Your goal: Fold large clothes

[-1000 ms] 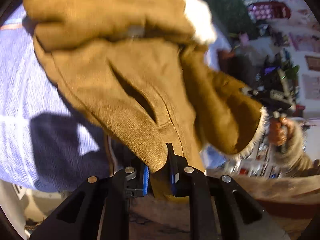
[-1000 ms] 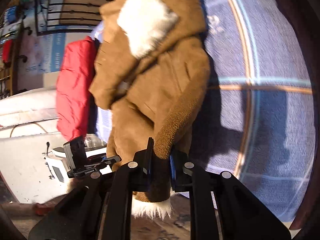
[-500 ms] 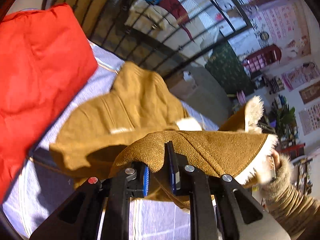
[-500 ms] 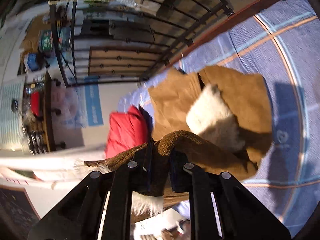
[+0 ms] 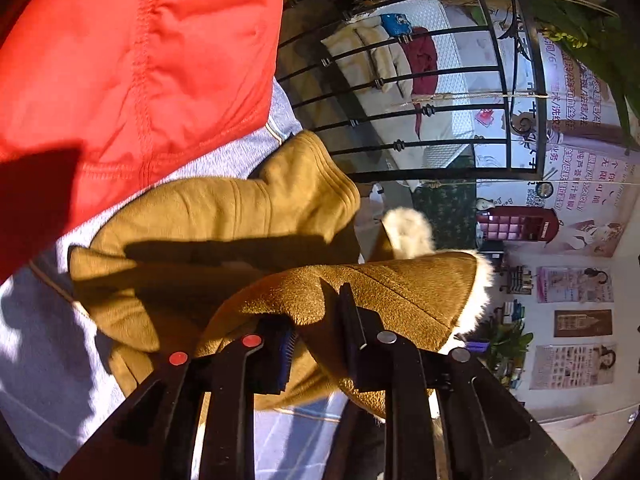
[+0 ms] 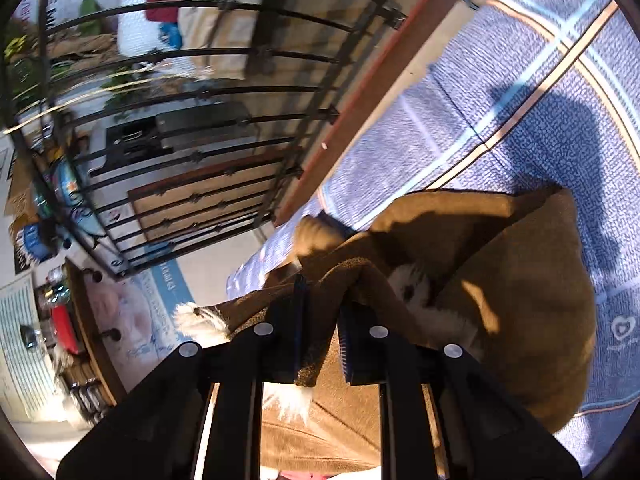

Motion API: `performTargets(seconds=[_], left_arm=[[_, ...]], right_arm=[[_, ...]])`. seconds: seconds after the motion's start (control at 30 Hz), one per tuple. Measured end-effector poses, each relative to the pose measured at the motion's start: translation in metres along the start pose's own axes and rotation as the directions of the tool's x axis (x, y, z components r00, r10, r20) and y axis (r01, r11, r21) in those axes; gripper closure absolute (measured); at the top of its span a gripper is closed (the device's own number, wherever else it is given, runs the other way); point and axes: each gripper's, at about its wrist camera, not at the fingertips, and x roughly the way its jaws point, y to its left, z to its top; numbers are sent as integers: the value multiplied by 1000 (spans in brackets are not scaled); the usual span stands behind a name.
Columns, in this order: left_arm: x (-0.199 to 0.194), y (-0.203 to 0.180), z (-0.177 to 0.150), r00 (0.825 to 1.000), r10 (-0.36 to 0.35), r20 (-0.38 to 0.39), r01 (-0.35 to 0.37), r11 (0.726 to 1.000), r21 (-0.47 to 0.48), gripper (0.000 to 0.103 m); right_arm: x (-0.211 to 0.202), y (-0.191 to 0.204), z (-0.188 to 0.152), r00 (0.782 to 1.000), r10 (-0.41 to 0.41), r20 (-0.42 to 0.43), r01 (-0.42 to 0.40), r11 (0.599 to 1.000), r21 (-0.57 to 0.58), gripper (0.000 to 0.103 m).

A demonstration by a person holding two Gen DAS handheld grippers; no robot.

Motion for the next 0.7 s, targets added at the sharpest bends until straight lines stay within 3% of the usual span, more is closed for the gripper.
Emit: performTargets(seconds=[0.17,0.27,0.33,0.4,0.43,0.57,0.7], left_arm=[[-12,-19,-22,998,61,-11,-59,994,92,80],[-26,-18,-19,999,32,35,-34,998,62,74],[-61,-17,-13,976,105,192,-115,992,46,35],[-97,-30,-11,933,142,329,-180,980,86,28],[-104,-38,-12,930,154,334,-205,971,124,26],[-79,-70,-35,911,289,295,-373,882,288,21],[-3,-89,-80,899,374,227,-437,782,445,20]], right_arm=[[16,-8,3,999,-34,4,34,999,-5,88],[19,-10,7,999,-51,19,51,999,0,88],[19,-14,11,998,-65,23,65,998,19,88],[19,-21,14,998,-53,18,52,997,48,88],[21,-23,15,999,-46,14,46,998,53,88],[23,-25,14,999,-50,21,49,997,67,87],[15,-20,9,999,-35,1,35,997,65,84]])
